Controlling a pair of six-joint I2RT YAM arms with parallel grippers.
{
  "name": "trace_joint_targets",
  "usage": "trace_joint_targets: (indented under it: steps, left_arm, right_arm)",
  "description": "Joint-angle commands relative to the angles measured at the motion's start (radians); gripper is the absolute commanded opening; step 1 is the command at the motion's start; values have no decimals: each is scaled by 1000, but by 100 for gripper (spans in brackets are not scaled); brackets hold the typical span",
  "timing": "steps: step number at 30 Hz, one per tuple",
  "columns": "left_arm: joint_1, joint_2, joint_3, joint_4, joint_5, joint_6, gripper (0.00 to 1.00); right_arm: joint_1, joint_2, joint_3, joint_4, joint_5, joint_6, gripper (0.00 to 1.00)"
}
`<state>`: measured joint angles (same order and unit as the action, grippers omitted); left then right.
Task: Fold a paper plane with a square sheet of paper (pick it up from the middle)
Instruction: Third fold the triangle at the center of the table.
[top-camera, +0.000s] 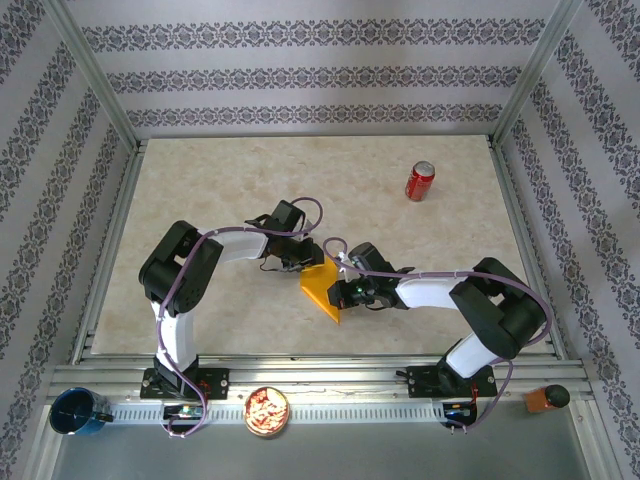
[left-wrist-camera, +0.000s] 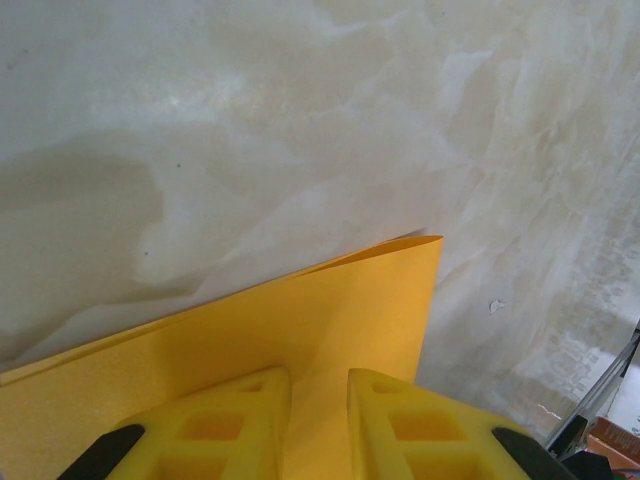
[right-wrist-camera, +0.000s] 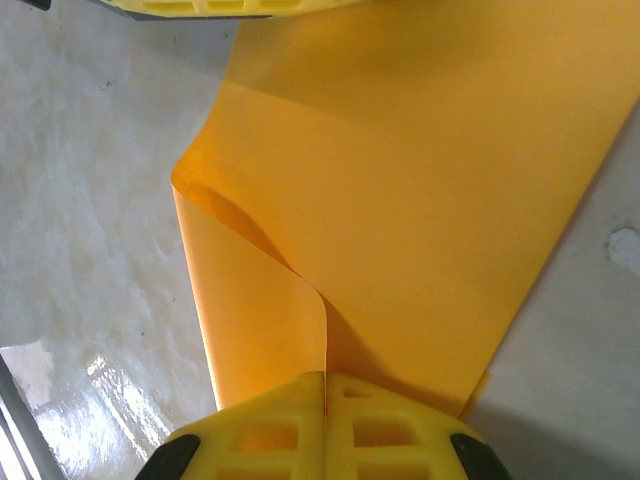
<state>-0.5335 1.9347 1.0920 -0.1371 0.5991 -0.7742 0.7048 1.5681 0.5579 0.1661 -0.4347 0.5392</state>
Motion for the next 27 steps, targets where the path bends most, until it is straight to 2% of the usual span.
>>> trace_joint_targets:
  steps: [1, 27]
  left_arm:
    - [6, -13, -22, -60, -27, -7, 24]
    - [5, -17, -23, -61, -24, -3, 24]
  right_arm:
    - [12, 5, 20, -20, 15, -24, 2]
    - [-3, -20, 23, -21, 22, -34, 3]
